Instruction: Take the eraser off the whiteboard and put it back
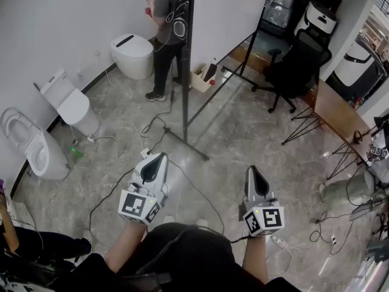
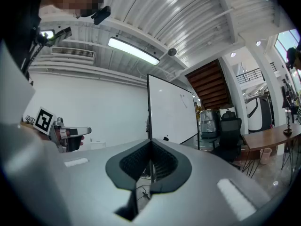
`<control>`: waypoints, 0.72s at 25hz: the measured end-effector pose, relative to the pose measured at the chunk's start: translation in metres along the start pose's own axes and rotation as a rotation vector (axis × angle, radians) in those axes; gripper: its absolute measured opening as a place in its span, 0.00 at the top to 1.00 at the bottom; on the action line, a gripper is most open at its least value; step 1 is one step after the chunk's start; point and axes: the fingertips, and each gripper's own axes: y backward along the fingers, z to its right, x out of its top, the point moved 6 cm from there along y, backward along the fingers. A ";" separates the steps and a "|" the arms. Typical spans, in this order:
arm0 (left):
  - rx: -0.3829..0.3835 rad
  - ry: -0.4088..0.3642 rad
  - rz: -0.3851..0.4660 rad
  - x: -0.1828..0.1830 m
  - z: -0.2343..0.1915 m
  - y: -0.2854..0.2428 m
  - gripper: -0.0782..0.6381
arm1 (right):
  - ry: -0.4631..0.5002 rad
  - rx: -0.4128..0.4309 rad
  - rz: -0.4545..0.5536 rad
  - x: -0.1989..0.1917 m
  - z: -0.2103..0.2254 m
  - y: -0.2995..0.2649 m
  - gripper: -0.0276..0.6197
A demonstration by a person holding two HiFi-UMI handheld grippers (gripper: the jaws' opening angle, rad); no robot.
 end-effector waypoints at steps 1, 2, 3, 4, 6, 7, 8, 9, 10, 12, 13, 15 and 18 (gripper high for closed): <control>0.006 0.008 0.000 0.000 -0.001 -0.002 0.88 | 0.002 0.003 0.000 0.001 0.000 -0.002 0.94; 0.011 0.014 0.000 0.000 -0.001 -0.003 0.88 | 0.004 0.005 0.000 0.001 0.001 -0.003 0.94; 0.015 0.018 -0.001 0.000 -0.001 -0.005 0.88 | 0.006 0.008 0.000 0.001 0.002 -0.005 0.94; 0.018 0.021 -0.001 0.000 -0.002 -0.007 0.88 | 0.007 0.011 -0.001 0.001 0.003 -0.006 0.94; 0.019 0.020 -0.001 0.000 -0.002 -0.010 0.88 | 0.006 0.017 -0.002 0.001 0.006 -0.009 0.94; 0.020 0.020 -0.001 0.000 -0.002 -0.011 0.88 | 0.004 0.019 -0.002 0.001 0.007 -0.009 0.94; 0.023 0.023 -0.001 0.000 -0.002 -0.011 0.88 | 0.006 0.022 -0.001 0.001 0.008 -0.010 0.94; 0.026 0.025 -0.001 0.000 -0.002 -0.011 0.88 | 0.007 0.025 0.001 0.002 0.008 -0.010 0.94; 0.029 0.026 -0.002 0.000 -0.001 -0.012 0.88 | 0.008 0.028 0.001 0.003 0.008 -0.011 0.94; 0.029 0.022 -0.002 -0.001 0.001 -0.013 0.88 | 0.004 0.039 -0.002 0.002 0.009 -0.011 0.94; 0.028 0.020 -0.002 -0.002 0.002 -0.014 0.88 | 0.002 0.043 -0.004 0.001 0.010 -0.010 0.94; 0.027 0.017 0.000 -0.003 0.006 -0.016 0.88 | -0.001 0.047 -0.005 -0.001 0.014 -0.008 0.94; 0.035 0.025 0.002 -0.003 0.013 -0.018 0.88 | -0.003 0.051 0.003 -0.001 0.020 -0.004 0.94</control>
